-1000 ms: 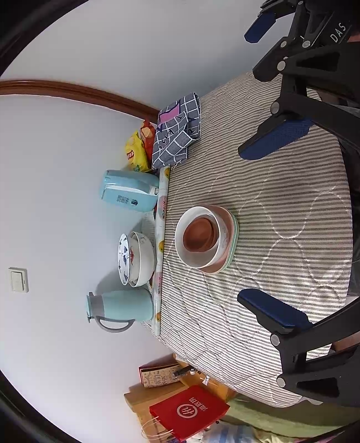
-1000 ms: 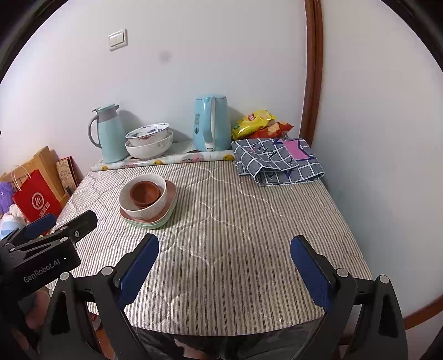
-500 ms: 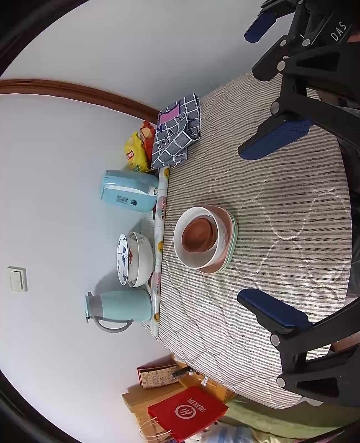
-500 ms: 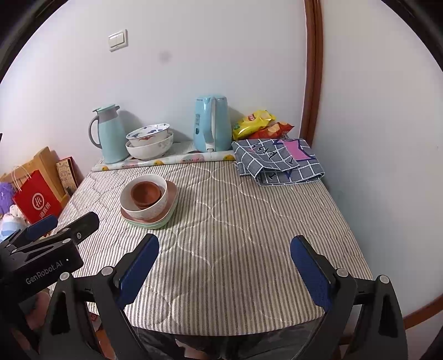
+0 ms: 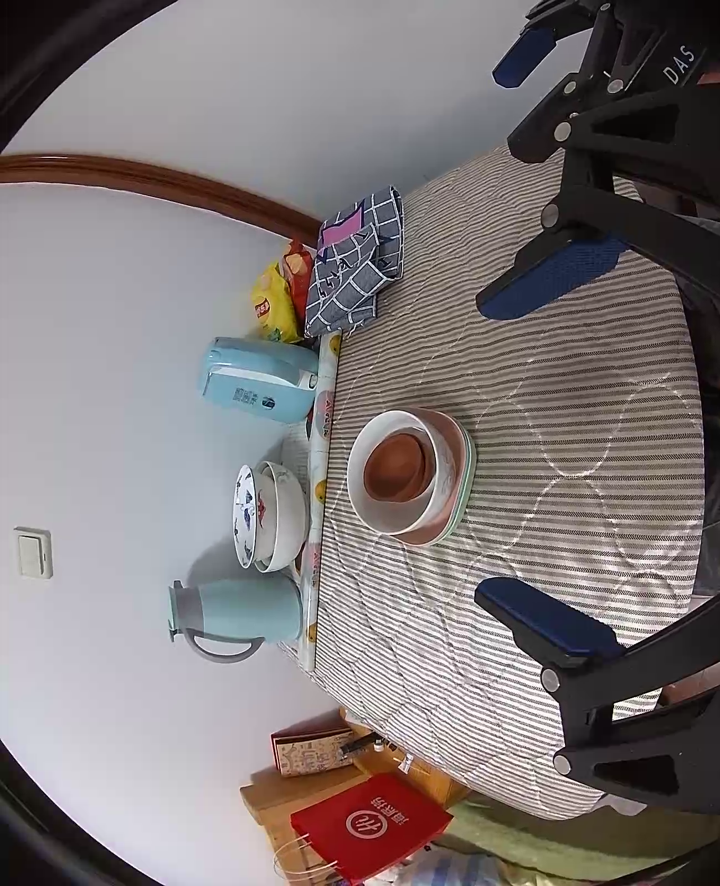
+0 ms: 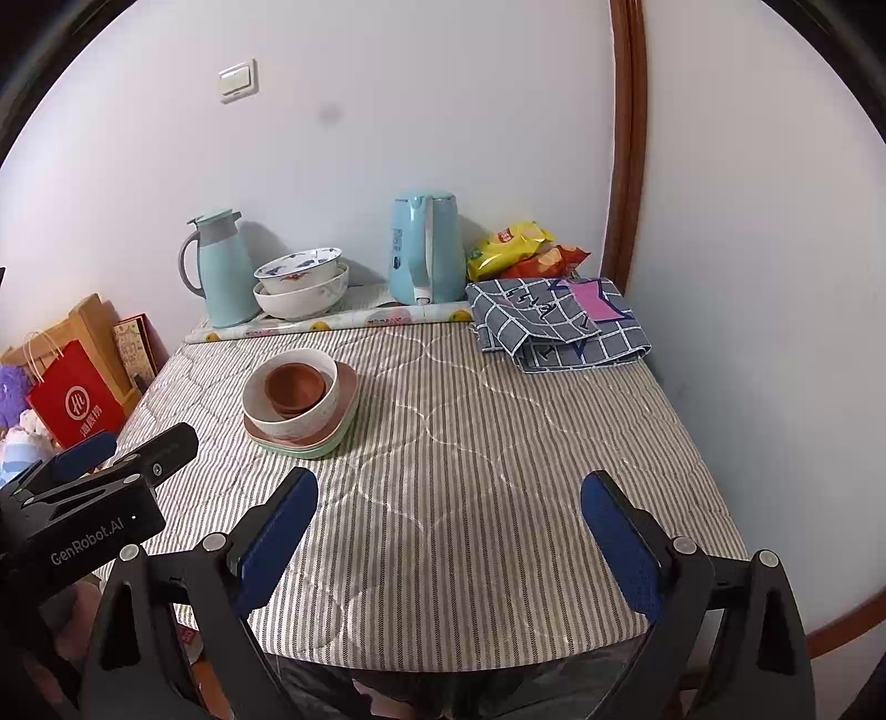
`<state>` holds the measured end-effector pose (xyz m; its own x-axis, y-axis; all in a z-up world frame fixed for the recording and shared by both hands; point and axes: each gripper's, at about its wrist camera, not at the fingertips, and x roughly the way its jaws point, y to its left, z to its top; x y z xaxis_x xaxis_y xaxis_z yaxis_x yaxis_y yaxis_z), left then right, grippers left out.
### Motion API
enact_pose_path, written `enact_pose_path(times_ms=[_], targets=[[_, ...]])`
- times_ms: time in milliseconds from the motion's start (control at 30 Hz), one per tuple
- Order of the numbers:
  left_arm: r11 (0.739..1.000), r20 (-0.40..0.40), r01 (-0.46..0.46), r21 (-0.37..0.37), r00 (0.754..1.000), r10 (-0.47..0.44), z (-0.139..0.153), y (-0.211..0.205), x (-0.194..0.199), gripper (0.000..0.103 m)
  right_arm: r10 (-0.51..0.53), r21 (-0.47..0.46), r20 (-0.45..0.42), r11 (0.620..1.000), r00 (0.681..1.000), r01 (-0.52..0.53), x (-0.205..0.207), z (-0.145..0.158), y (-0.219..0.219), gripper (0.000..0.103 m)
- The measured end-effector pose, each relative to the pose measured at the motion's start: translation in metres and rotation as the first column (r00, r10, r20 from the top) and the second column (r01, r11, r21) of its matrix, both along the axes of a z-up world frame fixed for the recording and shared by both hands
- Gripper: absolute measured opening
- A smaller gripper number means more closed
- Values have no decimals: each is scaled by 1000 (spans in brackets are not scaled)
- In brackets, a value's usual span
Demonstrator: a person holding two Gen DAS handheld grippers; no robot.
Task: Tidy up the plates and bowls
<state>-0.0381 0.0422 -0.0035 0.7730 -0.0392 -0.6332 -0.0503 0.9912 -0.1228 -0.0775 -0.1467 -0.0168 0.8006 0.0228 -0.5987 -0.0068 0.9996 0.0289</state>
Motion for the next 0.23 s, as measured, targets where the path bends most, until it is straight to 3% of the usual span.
enact_pose_path(times_ms=[233], targets=[[1000, 2, 9, 1, 1000, -9, -5, -2, 5, 95, 3, -10, -2, 1000, 1000, -3, 7, -6, -2, 95]])
